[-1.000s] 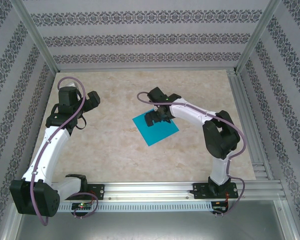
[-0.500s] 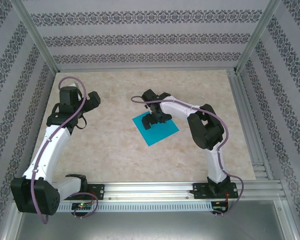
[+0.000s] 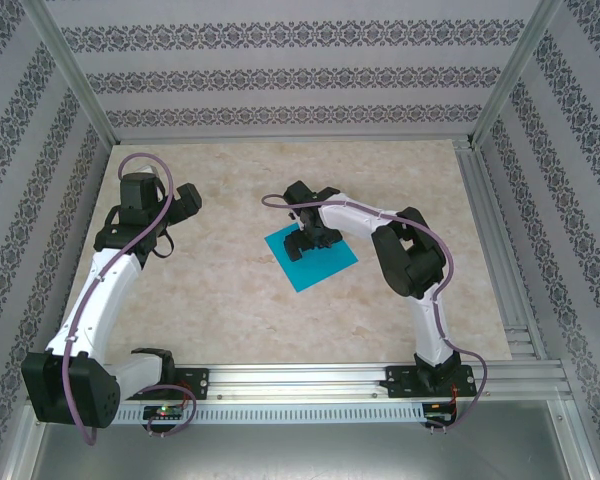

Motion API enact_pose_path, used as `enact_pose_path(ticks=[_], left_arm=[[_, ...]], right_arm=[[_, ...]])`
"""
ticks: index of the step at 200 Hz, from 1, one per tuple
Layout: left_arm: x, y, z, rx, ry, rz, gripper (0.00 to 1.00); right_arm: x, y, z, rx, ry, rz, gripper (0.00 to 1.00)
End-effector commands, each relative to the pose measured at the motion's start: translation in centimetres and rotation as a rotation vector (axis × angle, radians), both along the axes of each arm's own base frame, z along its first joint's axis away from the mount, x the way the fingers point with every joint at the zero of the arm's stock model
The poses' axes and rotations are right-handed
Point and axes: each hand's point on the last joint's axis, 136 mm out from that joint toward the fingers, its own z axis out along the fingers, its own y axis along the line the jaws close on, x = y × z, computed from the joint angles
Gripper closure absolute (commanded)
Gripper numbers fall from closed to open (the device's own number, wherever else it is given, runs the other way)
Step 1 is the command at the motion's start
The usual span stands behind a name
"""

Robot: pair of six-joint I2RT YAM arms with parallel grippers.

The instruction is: Fold a paper plane with a square sheet of paper (pick it up from the middle)

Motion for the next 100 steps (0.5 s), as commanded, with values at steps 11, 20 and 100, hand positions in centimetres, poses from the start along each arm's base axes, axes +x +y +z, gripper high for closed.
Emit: enact_pose_path(ticks=[11, 20, 100], left_arm=[[0.0, 0.6, 0.4, 0.032, 0.005, 0.004, 0.0], [0.1, 0.6, 0.4, 0.032, 0.005, 0.004, 0.0], [0.0, 0.6, 0.4, 0.031, 0.006, 0.002, 0.0]], right_arm=[[-3.3, -1.9, -5.5, -0.075, 0.144, -0.011, 0.09], [-3.3, -1.9, -5.4, -0.073, 0.142, -0.013, 0.1], [-1.5, -0.9, -1.2, -0.029, 0.031, -0.035, 0.09]])
